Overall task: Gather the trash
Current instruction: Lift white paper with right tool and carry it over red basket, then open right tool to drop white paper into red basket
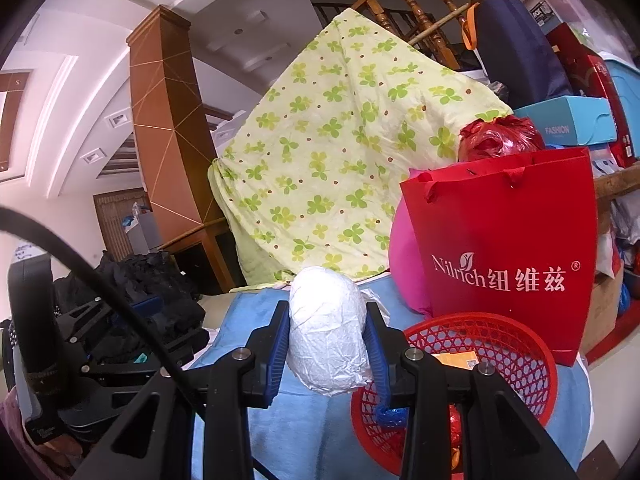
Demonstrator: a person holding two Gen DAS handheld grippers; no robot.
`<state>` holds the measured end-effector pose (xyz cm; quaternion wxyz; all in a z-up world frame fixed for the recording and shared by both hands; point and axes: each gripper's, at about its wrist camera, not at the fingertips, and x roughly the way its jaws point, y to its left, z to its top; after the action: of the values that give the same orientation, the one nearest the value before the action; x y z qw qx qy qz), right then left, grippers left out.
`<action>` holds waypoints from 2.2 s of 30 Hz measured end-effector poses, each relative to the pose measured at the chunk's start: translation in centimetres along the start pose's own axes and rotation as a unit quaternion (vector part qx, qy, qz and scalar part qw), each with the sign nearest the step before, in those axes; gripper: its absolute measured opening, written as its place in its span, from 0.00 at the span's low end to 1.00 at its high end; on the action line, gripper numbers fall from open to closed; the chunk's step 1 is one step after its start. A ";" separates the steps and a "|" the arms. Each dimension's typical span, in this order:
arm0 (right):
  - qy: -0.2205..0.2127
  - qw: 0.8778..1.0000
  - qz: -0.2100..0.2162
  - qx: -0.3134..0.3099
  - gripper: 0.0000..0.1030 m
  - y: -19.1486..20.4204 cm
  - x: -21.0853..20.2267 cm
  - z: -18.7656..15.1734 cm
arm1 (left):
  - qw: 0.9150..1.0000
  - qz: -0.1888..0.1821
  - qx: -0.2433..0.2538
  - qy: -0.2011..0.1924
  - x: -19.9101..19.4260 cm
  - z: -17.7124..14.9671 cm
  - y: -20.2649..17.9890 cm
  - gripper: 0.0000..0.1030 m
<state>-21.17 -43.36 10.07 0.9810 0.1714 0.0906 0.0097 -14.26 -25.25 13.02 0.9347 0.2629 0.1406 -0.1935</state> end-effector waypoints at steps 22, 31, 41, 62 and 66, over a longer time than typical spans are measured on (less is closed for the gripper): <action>0.024 0.999 -0.013 0.026 0.38 -2.4 1.5 -1.2 | 0.999 -0.022 0.010 0.039 2.6 -1.3 -1.6 0.66; 0.032 0.999 -0.019 0.034 0.38 -3.1 2.1 -1.6 | 0.999 -0.026 0.010 0.047 3.3 -1.7 -1.7 0.66; 0.041 0.998 -0.031 0.047 0.39 -4.1 2.9 -2.0 | 0.998 -0.028 0.010 0.054 4.1 -2.1 -1.7 0.66; 0.067 0.987 -0.105 0.104 0.59 -9.5 5.0 -3.7 | 0.996 -0.044 0.006 0.083 6.6 -2.9 -2.2 0.66; 0.073 0.984 -0.115 0.113 0.59 -10.5 4.9 -3.9 | 0.994 -0.049 -0.004 0.094 7.2 -3.1 -2.0 0.66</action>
<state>-17.13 -51.73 2.08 0.9405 0.2687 0.1821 -0.1008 -9.26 -27.19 6.97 0.9076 0.2693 0.2417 -0.2128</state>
